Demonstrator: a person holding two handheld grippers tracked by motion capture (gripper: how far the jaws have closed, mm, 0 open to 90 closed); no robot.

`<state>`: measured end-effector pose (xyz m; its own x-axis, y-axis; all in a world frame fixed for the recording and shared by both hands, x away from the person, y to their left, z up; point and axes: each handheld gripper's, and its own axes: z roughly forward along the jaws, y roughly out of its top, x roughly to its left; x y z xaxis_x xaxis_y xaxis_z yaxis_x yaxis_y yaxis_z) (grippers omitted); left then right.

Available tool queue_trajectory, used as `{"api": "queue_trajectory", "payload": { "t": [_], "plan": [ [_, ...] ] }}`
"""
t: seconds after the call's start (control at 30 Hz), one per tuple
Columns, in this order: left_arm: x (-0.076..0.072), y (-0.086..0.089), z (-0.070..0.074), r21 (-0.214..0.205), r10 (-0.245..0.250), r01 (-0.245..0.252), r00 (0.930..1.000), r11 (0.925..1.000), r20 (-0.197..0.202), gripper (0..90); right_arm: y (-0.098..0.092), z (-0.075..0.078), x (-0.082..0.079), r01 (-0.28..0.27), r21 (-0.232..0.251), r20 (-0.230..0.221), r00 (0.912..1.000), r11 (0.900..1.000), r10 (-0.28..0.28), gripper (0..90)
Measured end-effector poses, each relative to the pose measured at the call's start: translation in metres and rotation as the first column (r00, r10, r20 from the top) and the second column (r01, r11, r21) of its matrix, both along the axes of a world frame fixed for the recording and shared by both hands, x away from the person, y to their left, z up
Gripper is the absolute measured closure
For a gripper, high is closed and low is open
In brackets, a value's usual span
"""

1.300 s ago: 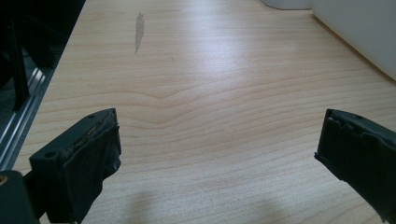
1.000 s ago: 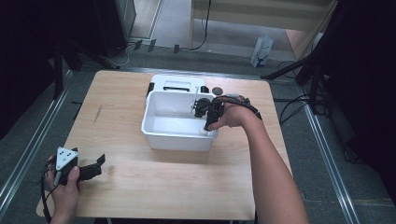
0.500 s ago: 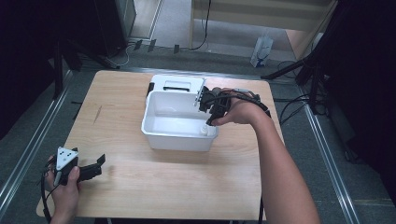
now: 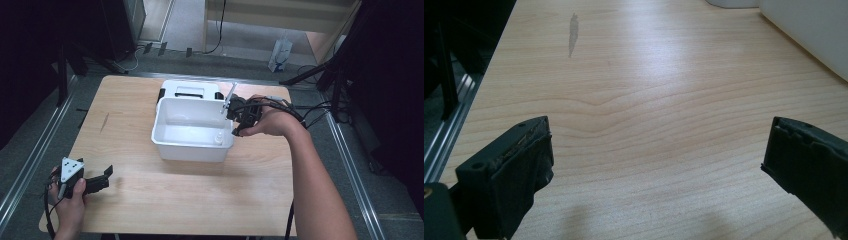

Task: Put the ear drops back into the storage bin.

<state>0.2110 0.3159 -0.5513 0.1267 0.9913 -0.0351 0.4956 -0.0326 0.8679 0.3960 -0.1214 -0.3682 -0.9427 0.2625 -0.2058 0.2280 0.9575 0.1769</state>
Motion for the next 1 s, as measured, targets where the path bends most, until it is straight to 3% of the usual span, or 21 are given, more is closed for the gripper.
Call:
{"api": "queue_trajectory", "payload": {
  "t": [0.4, 0.6, 0.73, 0.83, 1.0],
  "plan": [
    [0.000, 0.000, 0.000, 0.005, 0.000, 0.000, 1.0000, 1.0000, 0.000, 0.4, -0.030, -0.011, -0.008, 0.063, 0.034, -0.011, 0.9980, 0.9974, -0.063, 48.4],
    [0.000, 0.000, 0.000, 0.005, 0.001, -0.001, 1.0000, 1.0000, 0.001, 0.4, -0.045, -0.022, -0.015, 0.119, 0.084, -0.005, 0.9928, 0.9893, -0.119, 44.2],
    [0.000, 0.000, 0.000, 0.005, 0.001, -0.001, 1.0000, 1.0000, 0.001, 0.4, -0.054, -0.031, -0.022, 0.160, 0.127, 0.012, 0.9866, 0.9790, -0.163, 40.2],
    [0.000, 0.000, 0.000, 0.005, 0.000, 0.000, 1.0000, 1.0000, 0.001, 0.4, -0.063, -0.037, -0.029, 0.189, 0.177, 0.031, 0.9797, 0.9659, -0.198, 36.1],
    [0.000, 0.000, 0.000, 0.007, 0.000, 0.000, 1.0000, 1.0000, 0.001, 0.4, -0.077, -0.048, -0.041, 0.243, 0.260, 0.073, 0.9602, 0.9345, -0.270, 22.8]
  ]
}}
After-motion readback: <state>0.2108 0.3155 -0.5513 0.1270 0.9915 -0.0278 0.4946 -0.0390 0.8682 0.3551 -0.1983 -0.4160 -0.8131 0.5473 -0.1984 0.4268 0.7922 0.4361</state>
